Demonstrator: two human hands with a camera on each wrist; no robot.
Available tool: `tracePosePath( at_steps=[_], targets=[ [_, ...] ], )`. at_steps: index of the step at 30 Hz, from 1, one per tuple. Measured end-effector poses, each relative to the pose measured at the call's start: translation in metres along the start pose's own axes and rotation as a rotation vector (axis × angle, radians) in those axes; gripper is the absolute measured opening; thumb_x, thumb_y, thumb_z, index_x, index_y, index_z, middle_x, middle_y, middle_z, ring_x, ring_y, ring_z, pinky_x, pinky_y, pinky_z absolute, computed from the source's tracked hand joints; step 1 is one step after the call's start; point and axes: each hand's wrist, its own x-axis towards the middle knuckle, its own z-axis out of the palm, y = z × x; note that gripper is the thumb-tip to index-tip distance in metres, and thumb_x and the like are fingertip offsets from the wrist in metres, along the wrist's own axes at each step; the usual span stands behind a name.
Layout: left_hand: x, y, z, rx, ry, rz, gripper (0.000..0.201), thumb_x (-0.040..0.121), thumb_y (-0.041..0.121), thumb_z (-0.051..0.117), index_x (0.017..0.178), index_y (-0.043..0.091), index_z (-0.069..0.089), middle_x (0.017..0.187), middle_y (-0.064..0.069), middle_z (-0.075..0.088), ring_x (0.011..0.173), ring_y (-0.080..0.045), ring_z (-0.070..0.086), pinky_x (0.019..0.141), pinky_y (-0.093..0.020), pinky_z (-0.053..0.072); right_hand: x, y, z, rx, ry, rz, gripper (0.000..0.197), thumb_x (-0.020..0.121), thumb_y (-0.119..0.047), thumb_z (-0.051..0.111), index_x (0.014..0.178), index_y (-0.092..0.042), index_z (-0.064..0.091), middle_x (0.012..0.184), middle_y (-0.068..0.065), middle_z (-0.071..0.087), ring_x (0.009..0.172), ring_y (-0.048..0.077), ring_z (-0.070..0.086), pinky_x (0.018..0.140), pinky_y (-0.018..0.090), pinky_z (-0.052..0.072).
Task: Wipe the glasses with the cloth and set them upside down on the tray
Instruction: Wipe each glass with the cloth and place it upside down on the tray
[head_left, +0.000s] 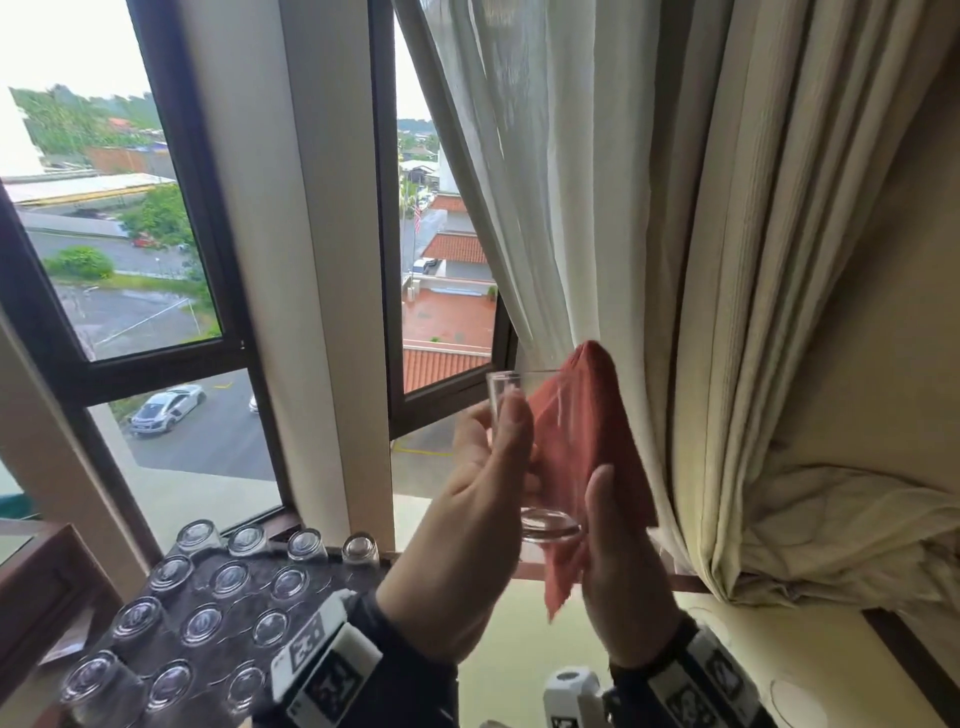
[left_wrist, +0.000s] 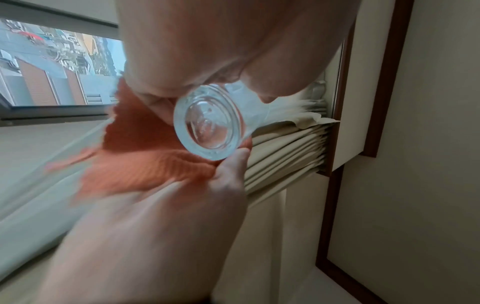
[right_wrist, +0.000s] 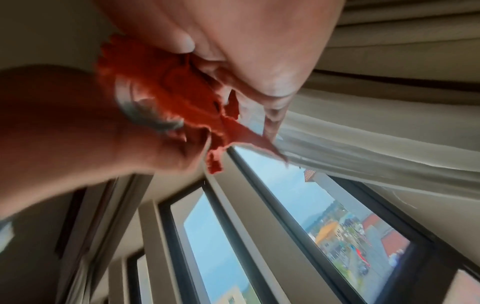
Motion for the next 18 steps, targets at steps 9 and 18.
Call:
tracePosePath(
  at_steps=[9, 18],
  targets=[
    [0.014, 0.025, -0.009, -0.199, 0.134, -0.043, 0.063, 0.098, 0.074, 0.046, 0.120, 0.024, 0.078, 0.124, -0.021, 0.071, 0.117, -0.029, 0.070, 0.118, -0.058, 0.042, -0.010, -0.011, 0.019, -0.202, -0.177, -0.562, 0.052, 0.107, -0.046, 0.032, 0.153, -0.024, 0.044, 0.163, 0.003, 0.035, 0.149, 0.031, 0.031, 0.119, 0.047, 0.029],
    [0.000, 0.013, -0.003, -0.005, 0.068, -0.101, 0.072, 0.078, 0.043, 0.090, 0.127, 0.010, 0.049, 0.080, 0.000, 0.078, 0.069, -0.013, 0.076, 0.064, -0.021, 0.060, -0.004, -0.002, 0.012, -0.034, -0.013, -0.200, 0.092, 0.084, -0.084, 0.041, 0.153, -0.024, 0.038, 0.147, -0.002, 0.056, 0.130, 0.015, 0.058, 0.107, 0.033, 0.048]
  ],
)
